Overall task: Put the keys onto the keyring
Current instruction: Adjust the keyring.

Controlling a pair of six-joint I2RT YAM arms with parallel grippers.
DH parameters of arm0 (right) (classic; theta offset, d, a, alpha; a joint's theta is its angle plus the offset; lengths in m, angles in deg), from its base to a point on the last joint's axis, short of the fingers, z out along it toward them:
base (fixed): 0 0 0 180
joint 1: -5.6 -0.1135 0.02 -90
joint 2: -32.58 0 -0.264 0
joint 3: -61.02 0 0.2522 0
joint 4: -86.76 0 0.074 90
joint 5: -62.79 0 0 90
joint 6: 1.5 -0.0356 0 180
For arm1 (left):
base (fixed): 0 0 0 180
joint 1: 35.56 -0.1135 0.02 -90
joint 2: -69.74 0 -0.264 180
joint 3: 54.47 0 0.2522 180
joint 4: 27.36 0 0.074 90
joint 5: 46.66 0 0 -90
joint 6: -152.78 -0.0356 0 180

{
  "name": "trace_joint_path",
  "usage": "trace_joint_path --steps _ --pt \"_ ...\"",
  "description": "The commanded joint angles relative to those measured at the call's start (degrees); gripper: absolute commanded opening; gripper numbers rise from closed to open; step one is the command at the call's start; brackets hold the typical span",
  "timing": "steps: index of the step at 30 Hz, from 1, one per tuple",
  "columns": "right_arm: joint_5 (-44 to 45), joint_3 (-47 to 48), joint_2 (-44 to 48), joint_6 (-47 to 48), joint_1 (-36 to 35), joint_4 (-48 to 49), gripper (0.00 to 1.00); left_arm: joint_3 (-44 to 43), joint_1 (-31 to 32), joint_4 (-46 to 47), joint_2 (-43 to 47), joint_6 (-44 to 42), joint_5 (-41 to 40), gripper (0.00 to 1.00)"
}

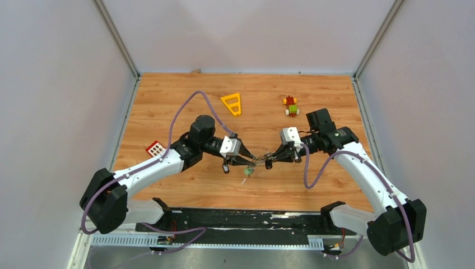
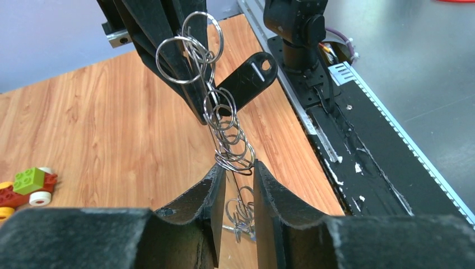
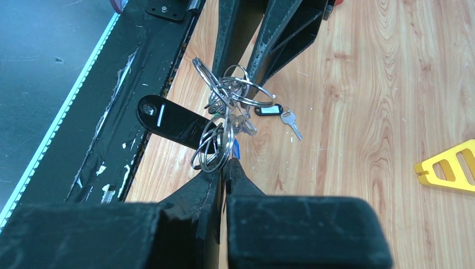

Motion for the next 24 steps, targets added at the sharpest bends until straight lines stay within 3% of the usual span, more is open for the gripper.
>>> trace_joint_path --steps 1,16,24 --pt "-1.94 0.29 0.93 0.10 0.03 2.10 0.00 -0.19 0.26 1.81 2.30 0.65 0.18 0.30" --pt "-1.07 -0.65 1.36 -0.68 0.03 3.05 0.00 -0.18 0.27 0.66 2.27 -0.04 -3.90 0.33" --pt "-0.75 -0.97 1.42 -0.84 0.03 3.39 0.00 0.14 0.25 4.20 1.45 3.90 -8.53 0.31"
